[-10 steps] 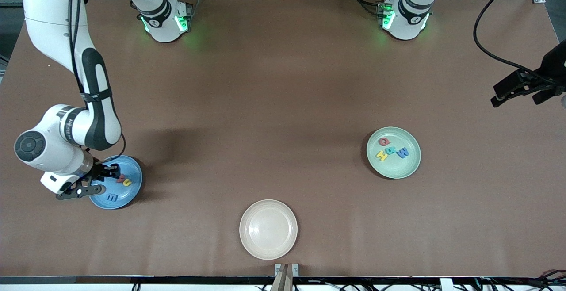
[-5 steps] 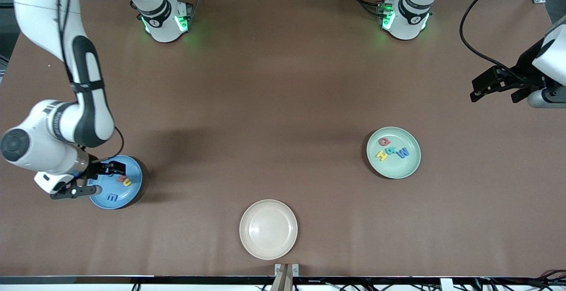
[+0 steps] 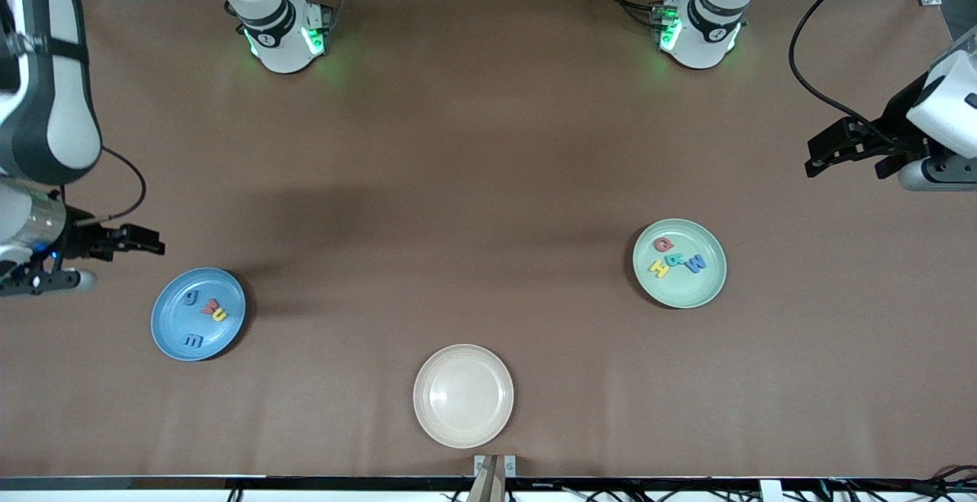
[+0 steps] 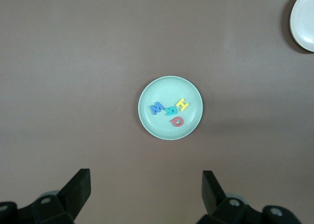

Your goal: Sort upper and lower case letters into plates

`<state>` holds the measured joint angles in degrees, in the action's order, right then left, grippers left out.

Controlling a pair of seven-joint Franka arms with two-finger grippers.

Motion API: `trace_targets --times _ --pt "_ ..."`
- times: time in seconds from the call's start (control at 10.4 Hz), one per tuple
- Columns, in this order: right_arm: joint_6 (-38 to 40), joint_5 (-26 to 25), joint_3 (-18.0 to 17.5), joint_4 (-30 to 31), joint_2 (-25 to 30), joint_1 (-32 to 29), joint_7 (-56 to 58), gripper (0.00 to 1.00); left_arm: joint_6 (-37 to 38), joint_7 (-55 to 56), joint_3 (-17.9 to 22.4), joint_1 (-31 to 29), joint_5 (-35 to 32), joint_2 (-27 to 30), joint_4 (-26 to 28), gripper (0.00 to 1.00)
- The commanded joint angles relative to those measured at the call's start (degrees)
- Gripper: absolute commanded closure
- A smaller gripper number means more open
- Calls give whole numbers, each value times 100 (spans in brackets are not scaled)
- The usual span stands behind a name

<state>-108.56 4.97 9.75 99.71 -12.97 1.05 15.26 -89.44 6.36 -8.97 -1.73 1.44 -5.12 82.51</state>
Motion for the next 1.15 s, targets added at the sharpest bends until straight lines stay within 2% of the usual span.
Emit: trace_targets --times 0.0,0.19,0.48,0.77,0.87,1.06 --pt "-69 -390 -96 978 1048 -35 -163 0 66 -127 -79 -56 -109 11 -33 0" --pt "81 -698 -201 701 1340 -61 -163 0 145 -127 -79 -91 -109 28 -33 0" --pt "896 -621 -386 -677 1341 -140 -189 0 154 -118 -70 -109 -101 28 -68 0" --pt "2081 -585 -596 -1654 1341 -123 -242 0 154 -109 -79 -56 -100 11 -86 0" --pt "2424 -585 -684 -1840 1350 -97 -564 0 154 -109 -79 -64 -100 19 -86 0" --pt "2498 -594 -834 -1850 1385 -105 -1006 0 154 -118 -53 -100 -92 28 -95 0"
